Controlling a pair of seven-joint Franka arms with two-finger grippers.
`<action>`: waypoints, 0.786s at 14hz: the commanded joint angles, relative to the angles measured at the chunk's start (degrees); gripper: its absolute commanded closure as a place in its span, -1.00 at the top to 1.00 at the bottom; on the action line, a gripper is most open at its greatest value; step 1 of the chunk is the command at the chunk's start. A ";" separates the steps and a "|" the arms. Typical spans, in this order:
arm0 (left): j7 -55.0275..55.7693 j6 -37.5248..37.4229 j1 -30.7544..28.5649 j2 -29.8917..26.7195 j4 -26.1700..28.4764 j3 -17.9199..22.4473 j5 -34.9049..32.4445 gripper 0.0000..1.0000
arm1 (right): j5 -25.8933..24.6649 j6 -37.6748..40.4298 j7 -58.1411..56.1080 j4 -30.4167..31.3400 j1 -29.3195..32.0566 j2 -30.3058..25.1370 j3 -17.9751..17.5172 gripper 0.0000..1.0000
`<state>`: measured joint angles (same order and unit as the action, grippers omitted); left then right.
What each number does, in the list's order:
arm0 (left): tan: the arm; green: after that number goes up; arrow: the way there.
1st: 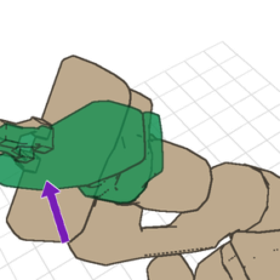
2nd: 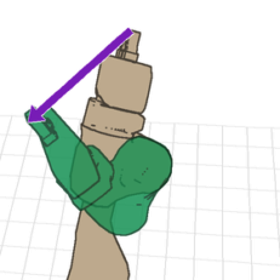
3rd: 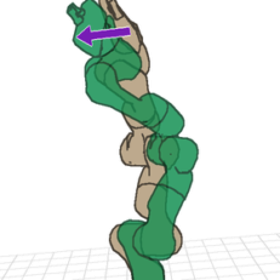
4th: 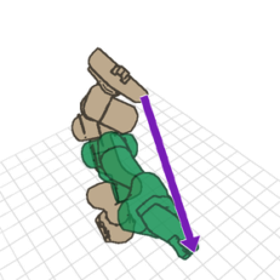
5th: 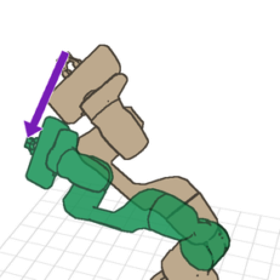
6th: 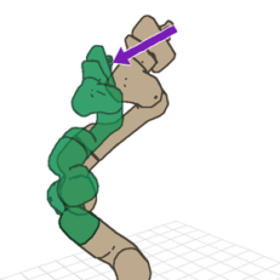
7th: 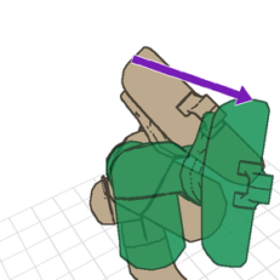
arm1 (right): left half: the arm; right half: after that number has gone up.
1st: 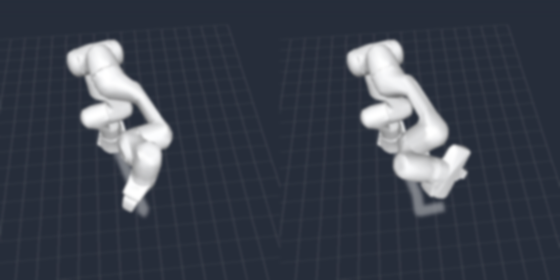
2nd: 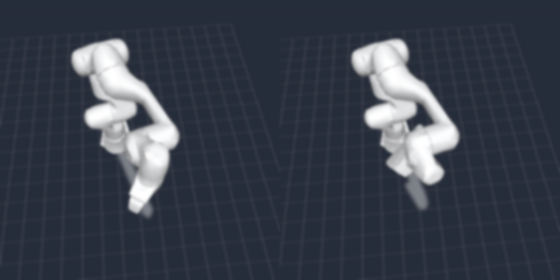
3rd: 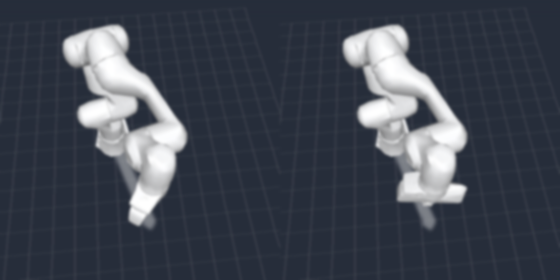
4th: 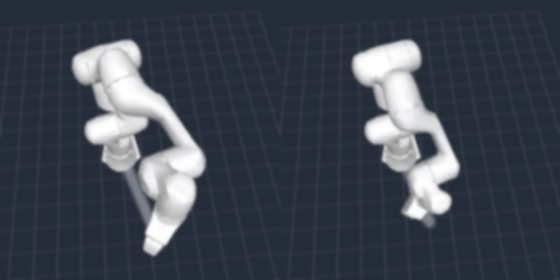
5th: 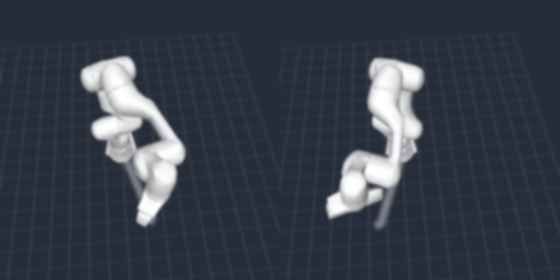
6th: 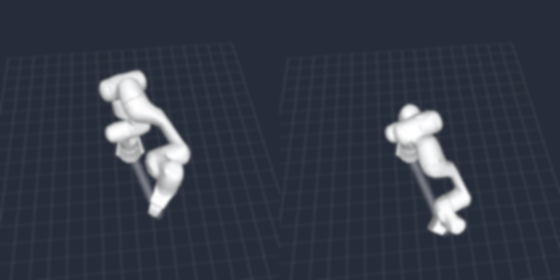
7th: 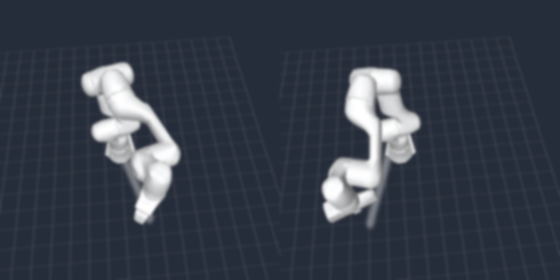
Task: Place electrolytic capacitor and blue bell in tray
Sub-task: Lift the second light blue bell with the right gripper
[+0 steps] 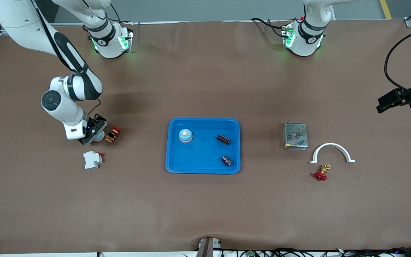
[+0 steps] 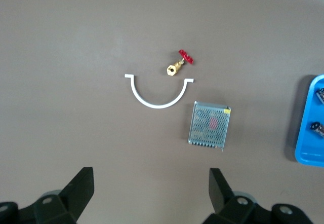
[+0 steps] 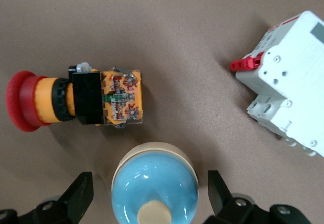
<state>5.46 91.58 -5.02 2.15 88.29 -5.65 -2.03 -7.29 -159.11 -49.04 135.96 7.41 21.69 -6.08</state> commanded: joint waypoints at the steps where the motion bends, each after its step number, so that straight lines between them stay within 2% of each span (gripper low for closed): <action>1: -1.77 0.27 1.41 -4.87 5.32 2.13 1.33 1.00 | 0.44 -0.76 -1.24 0.53 1.03 -0.16 -0.77 0.80; 2: -1.77 0.09 2.11 -5.49 5.40 3.01 1.33 1.00 | 0.44 -0.76 -1.24 0.53 1.11 -0.16 -0.77 0.57; 6: -2.29 -0.96 1.77 -6.02 5.05 3.10 1.24 1.00 | 0.44 -0.67 -1.06 0.44 1.20 -0.16 -0.77 -0.13; 7: -2.64 -0.96 1.68 -6.11 4.88 3.02 1.24 1.00 | 0.44 -0.67 -1.06 0.35 1.20 -0.16 -0.77 -0.18; 11: -2.47 -1.05 1.68 -6.37 4.70 2.93 0.80 1.00 | 0.35 0.12 -0.62 -0.61 1.03 -0.86 -0.95 -0.18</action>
<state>4.40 91.00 -3.71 -2.85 92.22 -3.31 -1.98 -7.29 -159.21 -49.05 135.68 7.41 21.62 -6.08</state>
